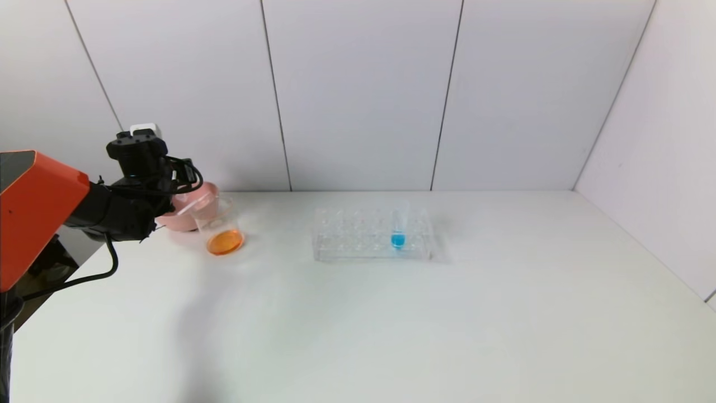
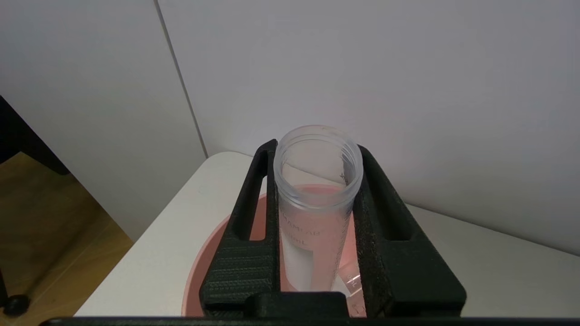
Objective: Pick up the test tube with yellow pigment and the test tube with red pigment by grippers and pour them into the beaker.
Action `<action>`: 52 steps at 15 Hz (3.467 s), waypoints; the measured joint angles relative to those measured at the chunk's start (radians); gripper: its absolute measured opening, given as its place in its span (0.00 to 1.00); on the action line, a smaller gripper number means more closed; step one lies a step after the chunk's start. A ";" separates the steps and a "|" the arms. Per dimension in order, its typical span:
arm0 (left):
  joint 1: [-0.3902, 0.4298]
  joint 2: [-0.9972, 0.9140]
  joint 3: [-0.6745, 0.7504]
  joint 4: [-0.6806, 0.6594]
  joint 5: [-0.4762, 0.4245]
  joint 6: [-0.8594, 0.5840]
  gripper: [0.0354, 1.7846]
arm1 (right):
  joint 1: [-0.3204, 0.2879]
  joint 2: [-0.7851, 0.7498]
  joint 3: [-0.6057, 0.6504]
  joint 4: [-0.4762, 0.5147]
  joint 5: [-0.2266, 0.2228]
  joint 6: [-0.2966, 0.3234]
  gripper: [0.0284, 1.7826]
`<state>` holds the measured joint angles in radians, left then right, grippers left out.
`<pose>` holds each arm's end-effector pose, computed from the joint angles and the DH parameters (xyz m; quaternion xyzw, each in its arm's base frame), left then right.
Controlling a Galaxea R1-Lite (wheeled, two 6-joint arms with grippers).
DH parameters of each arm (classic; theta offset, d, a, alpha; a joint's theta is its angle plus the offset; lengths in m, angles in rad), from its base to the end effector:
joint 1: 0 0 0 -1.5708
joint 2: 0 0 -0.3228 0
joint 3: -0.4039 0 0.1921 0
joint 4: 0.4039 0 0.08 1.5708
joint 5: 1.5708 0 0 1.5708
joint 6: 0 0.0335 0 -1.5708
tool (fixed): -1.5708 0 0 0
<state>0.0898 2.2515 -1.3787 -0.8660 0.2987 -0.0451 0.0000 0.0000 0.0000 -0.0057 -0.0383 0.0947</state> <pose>0.4837 0.0535 0.1633 -0.0218 -0.0010 0.1931 0.9809 -0.0327 -0.0013 0.0761 0.0474 -0.0038 -0.0190 0.9987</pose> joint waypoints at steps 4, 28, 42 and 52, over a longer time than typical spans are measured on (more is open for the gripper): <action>-0.001 0.000 0.001 -0.006 0.001 0.002 0.55 | 0.000 0.000 0.000 0.000 0.000 0.000 0.96; -0.311 -0.693 0.549 0.003 -0.141 0.153 0.99 | 0.000 0.000 0.000 0.000 0.000 0.000 0.96; -0.127 -1.706 0.908 0.433 -0.110 0.295 0.99 | 0.000 0.000 0.000 0.000 0.000 0.000 0.96; -0.099 -2.236 1.231 0.741 -0.234 0.161 0.99 | 0.000 0.000 0.000 0.000 0.000 0.000 0.96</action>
<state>-0.0089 0.0157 -0.1477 -0.1249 0.0649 0.1160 0.0000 0.0000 0.0000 -0.0053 -0.0383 0.0947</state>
